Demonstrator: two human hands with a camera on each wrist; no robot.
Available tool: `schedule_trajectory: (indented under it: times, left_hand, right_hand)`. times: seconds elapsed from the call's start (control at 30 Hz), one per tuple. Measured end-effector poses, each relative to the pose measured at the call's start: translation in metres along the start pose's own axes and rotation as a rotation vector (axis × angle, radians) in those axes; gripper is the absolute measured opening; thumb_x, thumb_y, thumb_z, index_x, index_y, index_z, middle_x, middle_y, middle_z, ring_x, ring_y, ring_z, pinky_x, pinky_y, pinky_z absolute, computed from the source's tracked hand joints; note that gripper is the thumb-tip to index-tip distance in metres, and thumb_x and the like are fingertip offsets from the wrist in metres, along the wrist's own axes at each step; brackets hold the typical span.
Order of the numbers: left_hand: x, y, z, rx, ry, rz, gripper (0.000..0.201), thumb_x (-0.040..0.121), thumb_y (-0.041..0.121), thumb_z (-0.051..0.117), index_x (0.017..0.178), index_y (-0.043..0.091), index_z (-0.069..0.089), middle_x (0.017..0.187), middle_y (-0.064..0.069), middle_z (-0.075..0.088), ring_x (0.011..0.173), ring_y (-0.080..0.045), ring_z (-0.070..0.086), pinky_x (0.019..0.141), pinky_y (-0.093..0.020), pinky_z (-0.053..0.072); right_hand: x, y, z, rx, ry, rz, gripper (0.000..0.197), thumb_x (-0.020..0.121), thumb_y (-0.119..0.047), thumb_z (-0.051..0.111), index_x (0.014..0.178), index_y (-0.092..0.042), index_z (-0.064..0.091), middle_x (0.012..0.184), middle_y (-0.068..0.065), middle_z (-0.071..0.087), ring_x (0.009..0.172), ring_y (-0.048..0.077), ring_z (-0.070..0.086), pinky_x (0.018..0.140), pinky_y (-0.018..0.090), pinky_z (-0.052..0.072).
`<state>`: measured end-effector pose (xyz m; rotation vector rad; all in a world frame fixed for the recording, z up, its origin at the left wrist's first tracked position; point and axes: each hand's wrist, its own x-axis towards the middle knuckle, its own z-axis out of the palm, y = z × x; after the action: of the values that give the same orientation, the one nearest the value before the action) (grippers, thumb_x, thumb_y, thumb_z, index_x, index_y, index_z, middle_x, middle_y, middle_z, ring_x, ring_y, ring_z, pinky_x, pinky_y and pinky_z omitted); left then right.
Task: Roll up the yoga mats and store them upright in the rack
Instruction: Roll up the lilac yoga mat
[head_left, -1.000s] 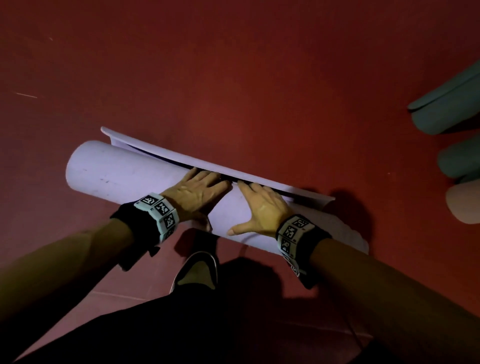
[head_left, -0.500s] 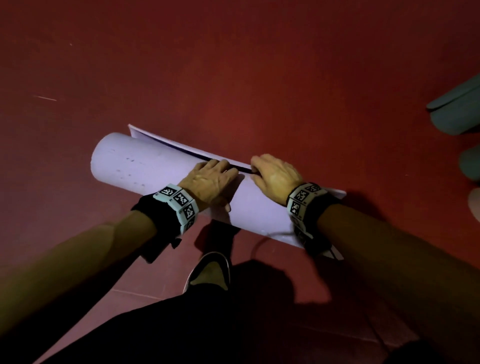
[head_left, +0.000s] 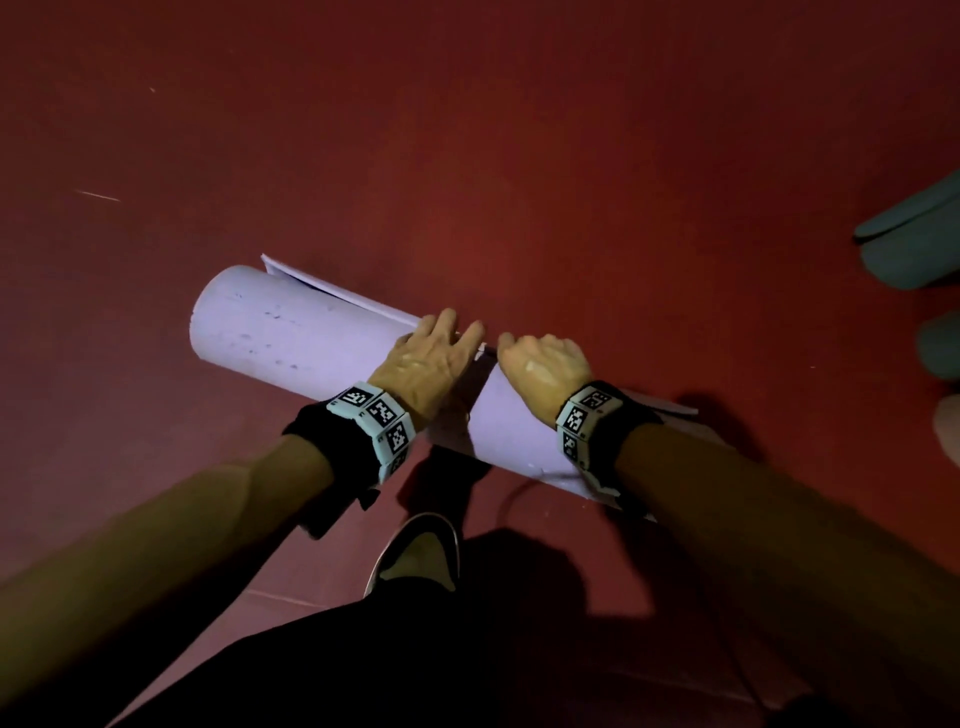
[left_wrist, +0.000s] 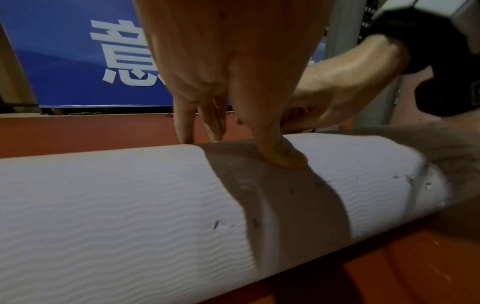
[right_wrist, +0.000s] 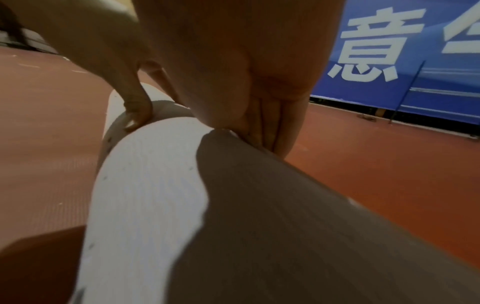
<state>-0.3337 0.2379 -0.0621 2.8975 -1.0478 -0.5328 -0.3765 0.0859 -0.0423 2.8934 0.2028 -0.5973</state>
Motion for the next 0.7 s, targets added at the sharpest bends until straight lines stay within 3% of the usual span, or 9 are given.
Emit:
schedule_trajectory:
  times: [0.1, 0.13, 0.2, 0.27, 0.33, 0.4, 0.47, 0.6, 0.7]
  left_hand:
    - [0.000, 0.000, 0.002, 0.064, 0.039, -0.021, 0.055, 0.089, 0.030, 0.066, 0.138, 0.023, 0.042, 0.125, -0.007, 0.030, 0.113, -0.027, 0.037, 0.085, -0.041, 0.048]
    - [-0.001, 0.000, 0.002, 0.070, 0.039, -0.020, 0.052, 0.087, 0.034, 0.068, 0.133, 0.023, 0.047, 0.125, -0.006, 0.031, 0.114, -0.026, 0.037, 0.085, -0.042, 0.047]
    - [-0.003, -0.003, 0.002, 0.058, 0.012, -0.007, 0.064, 0.078, 0.046, 0.074, 0.133, 0.026, 0.048, 0.127, -0.005, 0.033, 0.117, -0.026, 0.037, 0.089, -0.042, 0.044]
    - [-0.005, -0.006, 0.001, 0.029, 0.012, 0.001, 0.072, 0.074, 0.052, 0.074, 0.136, 0.029, 0.046, 0.126, -0.003, 0.035, 0.117, -0.025, 0.039, 0.091, -0.042, 0.043]
    - [-0.007, -0.006, 0.001, 0.028, 0.015, 0.000, 0.072, 0.074, 0.054, 0.074, 0.135, 0.029, 0.046, 0.125, -0.002, 0.037, 0.116, -0.025, 0.040, 0.091, -0.042, 0.043]
    - [-0.010, -0.005, 0.002, 0.023, 0.006, -0.007, 0.071, 0.073, 0.055, 0.074, 0.133, 0.029, 0.046, 0.123, -0.002, 0.040, 0.114, -0.025, 0.042, 0.090, -0.041, 0.041]
    - [-0.012, -0.004, 0.002, -0.010, 0.010, -0.011, 0.068, 0.074, 0.051, 0.073, 0.132, 0.026, 0.047, 0.121, -0.002, 0.042, 0.113, -0.026, 0.042, 0.090, -0.040, 0.041]
    - [-0.008, 0.000, 0.001, -0.056, -0.003, 0.053, 0.058, 0.069, 0.043, 0.071, 0.118, 0.015, 0.056, 0.114, 0.000, 0.053, 0.111, -0.027, 0.045, 0.091, -0.034, 0.035]
    - [-0.011, 0.002, 0.002, -0.140, 0.032, 0.027, 0.052, 0.074, 0.037, 0.071, 0.119, 0.013, 0.059, 0.120, -0.002, 0.057, 0.114, -0.027, 0.043, 0.093, -0.032, 0.031]
  right_hand:
    - [-0.004, -0.003, 0.001, 0.061, 0.050, 0.012, 0.032, 0.093, 0.002, 0.032, 0.119, -0.009, 0.048, 0.113, 0.012, 0.066, 0.106, 0.036, 0.066, 0.079, 0.041, 0.050]
    - [-0.004, -0.001, 0.003, 0.128, 0.059, 0.020, 0.027, 0.095, -0.003, 0.035, 0.117, -0.009, 0.047, 0.113, 0.013, 0.064, 0.105, 0.037, 0.065, 0.079, 0.042, 0.050]
    - [-0.003, -0.001, 0.009, 0.350, 0.037, 0.080, 0.019, 0.097, -0.022, 0.047, 0.112, -0.012, 0.042, 0.116, 0.015, 0.059, 0.107, 0.037, 0.061, 0.084, 0.045, 0.048]
    - [-0.004, -0.003, 0.016, 0.506, -0.058, 0.115, 0.045, 0.094, -0.052, 0.052, 0.113, -0.014, 0.036, 0.122, 0.014, 0.056, 0.111, 0.036, 0.056, 0.090, 0.047, 0.044]
    - [-0.002, -0.005, 0.019, 0.524, -0.117, 0.092, 0.078, 0.086, -0.065, 0.058, 0.137, -0.014, 0.030, 0.141, 0.012, 0.046, 0.126, 0.035, 0.048, 0.100, 0.054, 0.040]
    - [0.006, -0.006, 0.013, 0.557, -0.187, 0.077, 0.102, 0.079, -0.065, 0.066, 0.155, -0.021, 0.013, 0.155, 0.009, 0.031, 0.139, 0.035, 0.037, 0.107, 0.059, 0.036]
    - [0.014, -0.009, 0.005, 0.541, -0.271, 0.060, 0.110, 0.070, -0.062, 0.075, 0.154, -0.022, 0.017, 0.152, 0.008, 0.033, 0.139, 0.036, 0.036, 0.108, 0.059, 0.036]
    - [0.012, -0.026, 0.012, 0.408, -0.257, 0.062, 0.135, 0.050, -0.057, 0.089, 0.153, -0.017, 0.011, 0.147, 0.007, 0.034, 0.138, 0.036, 0.035, 0.107, 0.073, 0.025]
    - [0.011, -0.040, 0.021, 0.364, -0.189, 0.150, 0.130, 0.057, -0.048, 0.089, 0.154, -0.015, 0.008, 0.145, 0.008, 0.035, 0.138, 0.037, 0.034, 0.107, 0.078, 0.019]
